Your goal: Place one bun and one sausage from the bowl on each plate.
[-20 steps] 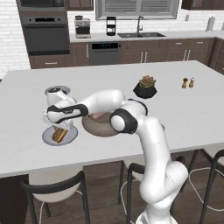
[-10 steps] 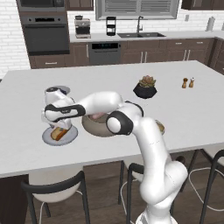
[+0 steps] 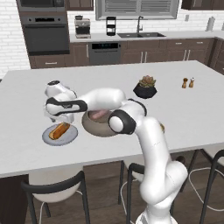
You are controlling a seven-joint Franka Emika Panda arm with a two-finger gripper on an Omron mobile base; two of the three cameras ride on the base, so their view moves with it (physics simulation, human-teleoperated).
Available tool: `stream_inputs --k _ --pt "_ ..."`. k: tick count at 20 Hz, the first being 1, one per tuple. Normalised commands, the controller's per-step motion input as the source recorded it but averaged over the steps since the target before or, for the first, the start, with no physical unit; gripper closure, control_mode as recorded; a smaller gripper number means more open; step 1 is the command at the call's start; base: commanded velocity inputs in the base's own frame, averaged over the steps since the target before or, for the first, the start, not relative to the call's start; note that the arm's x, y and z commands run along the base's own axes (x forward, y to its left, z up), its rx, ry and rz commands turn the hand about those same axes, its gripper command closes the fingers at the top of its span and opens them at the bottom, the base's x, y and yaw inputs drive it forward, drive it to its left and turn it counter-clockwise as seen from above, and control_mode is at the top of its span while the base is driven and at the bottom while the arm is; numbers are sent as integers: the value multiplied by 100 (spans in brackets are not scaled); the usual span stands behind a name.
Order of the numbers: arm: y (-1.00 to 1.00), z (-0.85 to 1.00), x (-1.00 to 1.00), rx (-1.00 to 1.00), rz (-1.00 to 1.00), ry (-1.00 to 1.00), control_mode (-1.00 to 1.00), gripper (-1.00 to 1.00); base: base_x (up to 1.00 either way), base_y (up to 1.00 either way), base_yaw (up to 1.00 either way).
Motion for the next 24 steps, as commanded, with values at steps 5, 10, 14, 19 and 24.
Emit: stream_inputs --k 5,10,14,19,24 --pt "-69 28 -22 6 -6 -19 -100 -100 0 0 0" --pt "-99 8 -23 20 -8 -27 -100 -100 0 0 0" --pt "-96 41 -16 34 -8 -16 -100 -100 0 0 0" --pt "-32 95 -5 17 -13 17 -100 -100 0 0 0" --pt "-9 98 -10 3 -14 22 -100 -100 0 0 0"
